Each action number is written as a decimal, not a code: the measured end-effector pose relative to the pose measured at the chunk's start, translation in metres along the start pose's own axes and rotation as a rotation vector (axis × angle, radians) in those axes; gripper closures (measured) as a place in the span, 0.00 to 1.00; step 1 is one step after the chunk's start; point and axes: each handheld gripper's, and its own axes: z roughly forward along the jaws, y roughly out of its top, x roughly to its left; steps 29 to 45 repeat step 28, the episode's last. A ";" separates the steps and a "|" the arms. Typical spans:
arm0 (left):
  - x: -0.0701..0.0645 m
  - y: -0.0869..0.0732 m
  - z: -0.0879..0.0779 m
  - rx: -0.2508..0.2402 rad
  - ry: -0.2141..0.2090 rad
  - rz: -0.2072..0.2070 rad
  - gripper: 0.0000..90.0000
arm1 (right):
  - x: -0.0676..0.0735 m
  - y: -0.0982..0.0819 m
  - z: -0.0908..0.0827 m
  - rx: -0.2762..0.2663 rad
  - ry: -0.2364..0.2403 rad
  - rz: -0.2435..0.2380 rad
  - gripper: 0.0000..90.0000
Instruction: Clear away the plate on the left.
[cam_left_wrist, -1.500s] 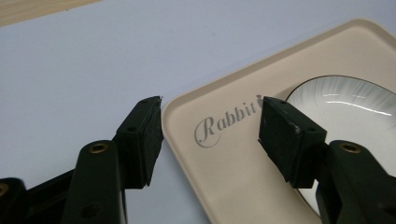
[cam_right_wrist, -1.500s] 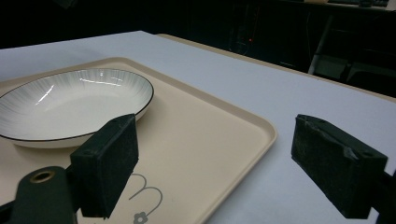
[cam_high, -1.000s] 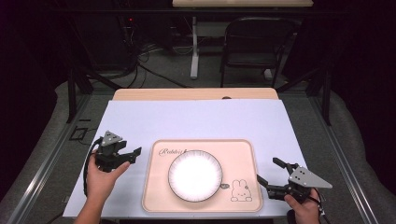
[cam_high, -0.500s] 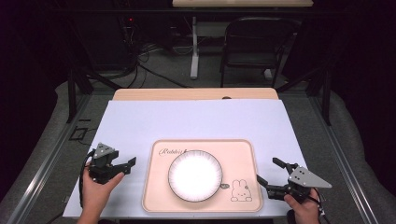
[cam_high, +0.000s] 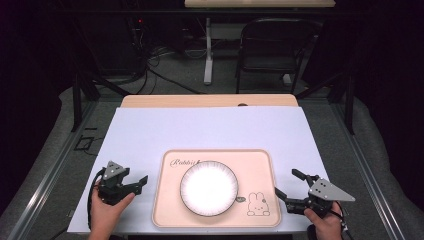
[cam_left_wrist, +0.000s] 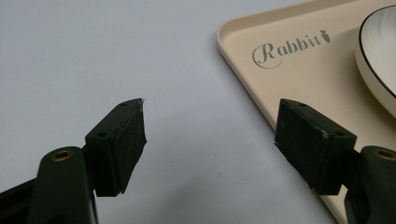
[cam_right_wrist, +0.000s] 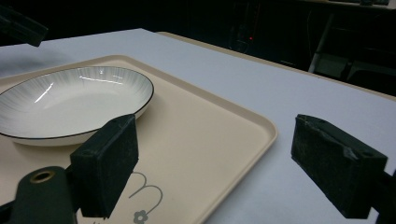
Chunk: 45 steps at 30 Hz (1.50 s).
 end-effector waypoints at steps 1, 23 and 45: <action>-0.001 0.000 0.001 0.002 0.003 0.010 0.28 | 0.000 0.000 0.000 0.000 0.001 0.000 0.16; -0.005 -0.001 0.006 0.026 0.004 0.032 0.28 | 0.001 -0.001 0.001 0.015 0.012 -0.006 0.16; -0.004 0.000 0.006 0.024 -0.003 0.023 0.28 | 0.000 -0.001 0.002 0.011 0.006 -0.004 0.16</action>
